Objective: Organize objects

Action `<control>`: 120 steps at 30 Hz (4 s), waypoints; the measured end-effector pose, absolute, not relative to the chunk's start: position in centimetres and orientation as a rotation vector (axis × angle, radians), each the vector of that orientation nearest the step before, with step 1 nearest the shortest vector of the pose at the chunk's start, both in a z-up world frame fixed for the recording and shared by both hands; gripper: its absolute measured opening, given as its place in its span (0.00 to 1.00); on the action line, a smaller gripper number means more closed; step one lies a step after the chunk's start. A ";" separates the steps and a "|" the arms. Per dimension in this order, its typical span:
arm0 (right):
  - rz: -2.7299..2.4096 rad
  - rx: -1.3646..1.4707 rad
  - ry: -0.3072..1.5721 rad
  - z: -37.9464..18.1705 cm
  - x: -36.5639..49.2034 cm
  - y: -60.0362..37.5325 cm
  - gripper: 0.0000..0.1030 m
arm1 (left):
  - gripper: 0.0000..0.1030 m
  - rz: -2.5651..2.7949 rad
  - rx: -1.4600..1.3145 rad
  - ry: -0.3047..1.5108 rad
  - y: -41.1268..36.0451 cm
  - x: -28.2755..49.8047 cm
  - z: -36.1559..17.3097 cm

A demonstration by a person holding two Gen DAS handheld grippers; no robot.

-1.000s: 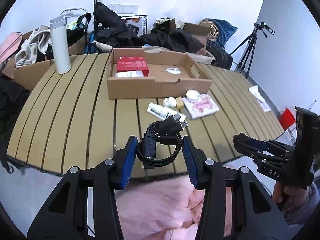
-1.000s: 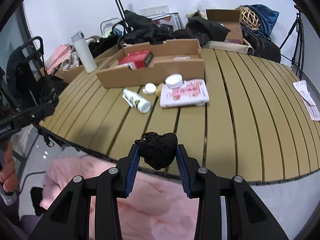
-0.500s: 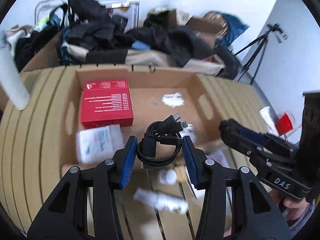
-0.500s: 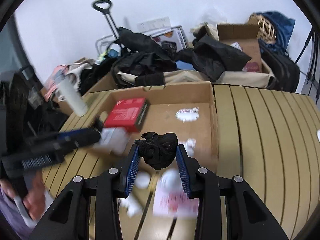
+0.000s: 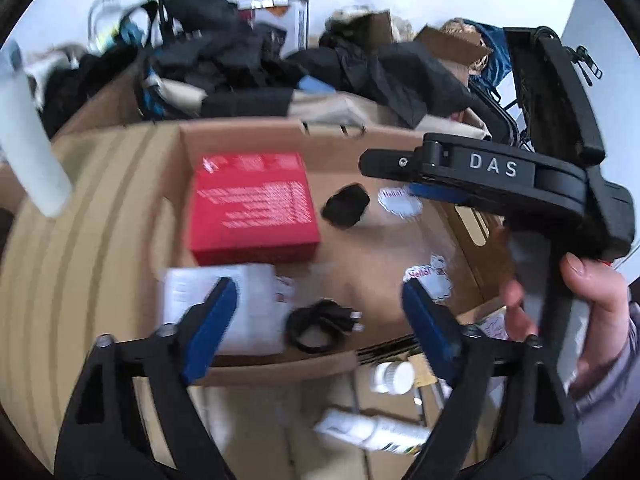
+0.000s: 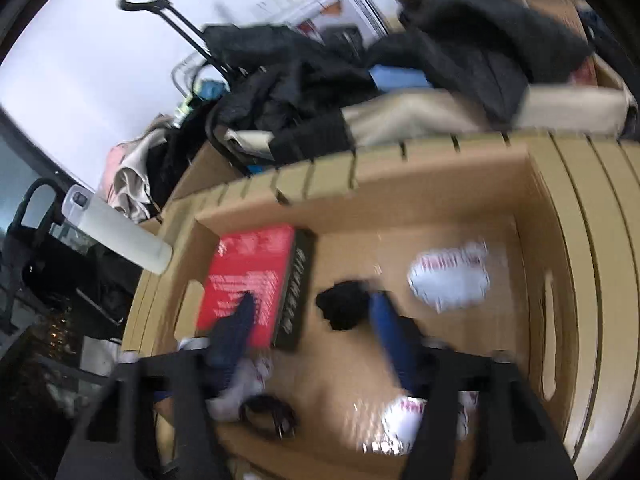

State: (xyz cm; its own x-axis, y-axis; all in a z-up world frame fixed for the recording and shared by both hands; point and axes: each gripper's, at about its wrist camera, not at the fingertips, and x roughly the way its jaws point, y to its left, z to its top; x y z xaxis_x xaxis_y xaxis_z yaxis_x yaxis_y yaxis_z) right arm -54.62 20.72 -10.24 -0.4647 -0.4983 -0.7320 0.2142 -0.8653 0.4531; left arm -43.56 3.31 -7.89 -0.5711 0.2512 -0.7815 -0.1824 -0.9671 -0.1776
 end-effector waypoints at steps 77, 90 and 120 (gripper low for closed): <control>-2.682 1.254 0.075 -16.0 -34.3 28.4 0.29 | 0.35 2.541 -1.520 0.092 7.4 -31.6 -14.7; -2.706 1.232 -0.049 -12.8 -24.4 31.1 0.28 | 0.23 2.577 -1.558 0.268 11.3 -35.2 -15.7; -2.605 1.115 0.021 -3.8 -48.4 24.7 0.29 | 0.23 2.454 -1.478 -0.284 6.3 -52.3 -5.7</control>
State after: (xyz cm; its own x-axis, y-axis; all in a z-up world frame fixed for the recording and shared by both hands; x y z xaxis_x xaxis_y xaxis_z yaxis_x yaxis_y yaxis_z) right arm -48.42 24.72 -3.75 -0.6507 -0.2726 -0.7087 0.2839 -0.9530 0.1059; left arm -52.33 6.29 -5.71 -0.4477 0.3212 -0.8345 -0.1221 -0.9465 -0.2988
